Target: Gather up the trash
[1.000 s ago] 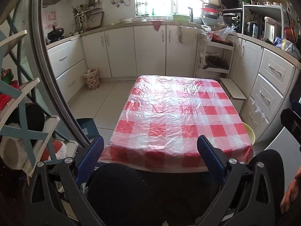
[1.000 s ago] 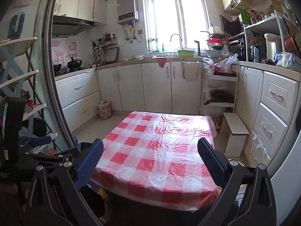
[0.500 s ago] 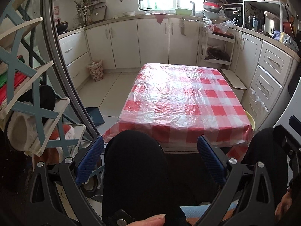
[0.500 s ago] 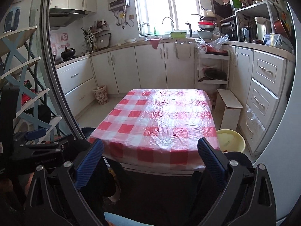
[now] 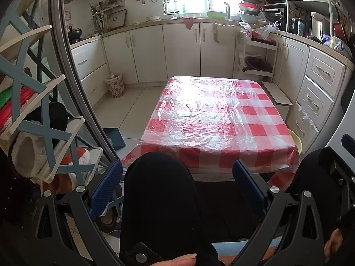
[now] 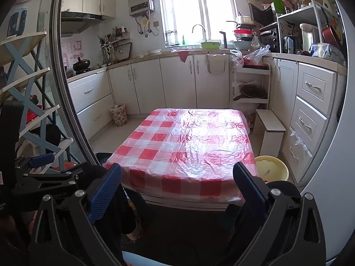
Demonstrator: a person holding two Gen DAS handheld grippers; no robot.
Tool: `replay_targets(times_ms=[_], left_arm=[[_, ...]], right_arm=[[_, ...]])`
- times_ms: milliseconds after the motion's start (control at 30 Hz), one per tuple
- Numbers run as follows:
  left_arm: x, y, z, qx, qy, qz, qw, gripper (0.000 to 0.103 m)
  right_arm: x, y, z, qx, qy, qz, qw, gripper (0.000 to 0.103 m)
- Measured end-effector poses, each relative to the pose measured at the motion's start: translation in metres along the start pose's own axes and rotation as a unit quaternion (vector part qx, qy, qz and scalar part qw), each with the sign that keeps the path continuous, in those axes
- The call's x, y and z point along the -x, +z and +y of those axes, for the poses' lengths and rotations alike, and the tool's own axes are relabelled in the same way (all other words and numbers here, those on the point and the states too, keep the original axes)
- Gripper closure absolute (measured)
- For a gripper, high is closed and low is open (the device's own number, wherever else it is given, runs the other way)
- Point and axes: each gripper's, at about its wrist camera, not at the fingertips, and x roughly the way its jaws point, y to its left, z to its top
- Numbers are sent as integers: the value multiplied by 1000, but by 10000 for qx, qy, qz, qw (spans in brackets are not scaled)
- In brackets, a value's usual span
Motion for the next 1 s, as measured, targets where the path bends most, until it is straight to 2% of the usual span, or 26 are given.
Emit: replay_targets(times_ms=[1000], left_arm=[[3, -1, 0, 37, 78, 1, 10000, 8]], right_arm=[[6, 0, 5, 110, 12, -135, 9998, 7]])
